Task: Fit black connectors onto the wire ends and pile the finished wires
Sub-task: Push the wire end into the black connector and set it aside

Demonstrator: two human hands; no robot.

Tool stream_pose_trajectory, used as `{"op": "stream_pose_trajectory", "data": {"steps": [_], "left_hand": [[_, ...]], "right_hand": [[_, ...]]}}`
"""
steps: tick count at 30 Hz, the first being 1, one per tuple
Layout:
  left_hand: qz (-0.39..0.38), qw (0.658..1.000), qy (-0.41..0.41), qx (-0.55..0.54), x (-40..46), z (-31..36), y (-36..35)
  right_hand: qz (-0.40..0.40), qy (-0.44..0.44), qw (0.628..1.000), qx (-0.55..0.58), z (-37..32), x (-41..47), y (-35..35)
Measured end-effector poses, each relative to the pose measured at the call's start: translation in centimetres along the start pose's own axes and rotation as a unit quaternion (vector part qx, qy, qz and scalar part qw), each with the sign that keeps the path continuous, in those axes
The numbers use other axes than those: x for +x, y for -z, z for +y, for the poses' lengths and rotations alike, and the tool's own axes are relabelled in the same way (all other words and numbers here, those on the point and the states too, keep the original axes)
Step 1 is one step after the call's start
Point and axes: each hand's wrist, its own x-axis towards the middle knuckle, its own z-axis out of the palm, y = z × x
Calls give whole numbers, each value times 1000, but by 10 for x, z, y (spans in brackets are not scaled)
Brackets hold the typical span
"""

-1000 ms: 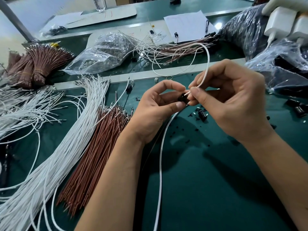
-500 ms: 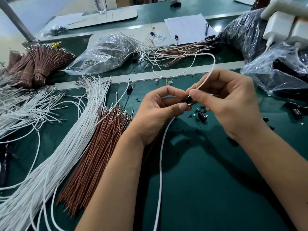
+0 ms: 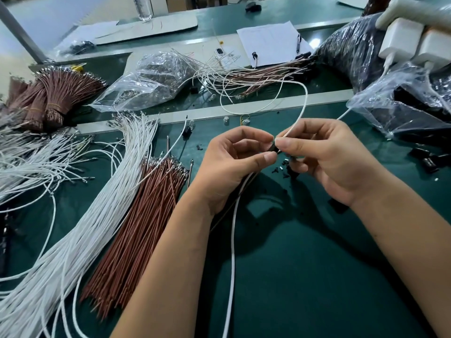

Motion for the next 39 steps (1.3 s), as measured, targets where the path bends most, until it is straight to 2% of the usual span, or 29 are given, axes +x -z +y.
{"op": "stream_pose_trajectory", "data": {"steps": [6,10,24,27,30,32,34,37,39], "left_hand": [[-12,1000,16,9,-2,6,-2],[-3,999,25,22,-2,8,-3],[71,990,-14,122,0,0,-7],[71,988,-21,138,-1,1,-7],[55,988,-11,147,-3,8,-2],[15,988,19,155,-5,15,7],[-77,986,66,134,-8,22,21],[-234,956,134,110,-16,31,41],[-298,934,153,125,-19,34,46]], "right_hand": [[39,59,995,-72,0,0,-5],[32,58,987,-144,3,-2,-10],[41,-33,991,-127,3,0,-2],[17,-49,990,-132,2,-1,-3],[28,-60,993,-93,1,0,-5],[42,-71,996,-40,0,2,-5],[59,-77,995,0,-2,4,-3],[88,-83,991,54,-2,5,1],[114,-90,987,67,-2,6,2]]}}
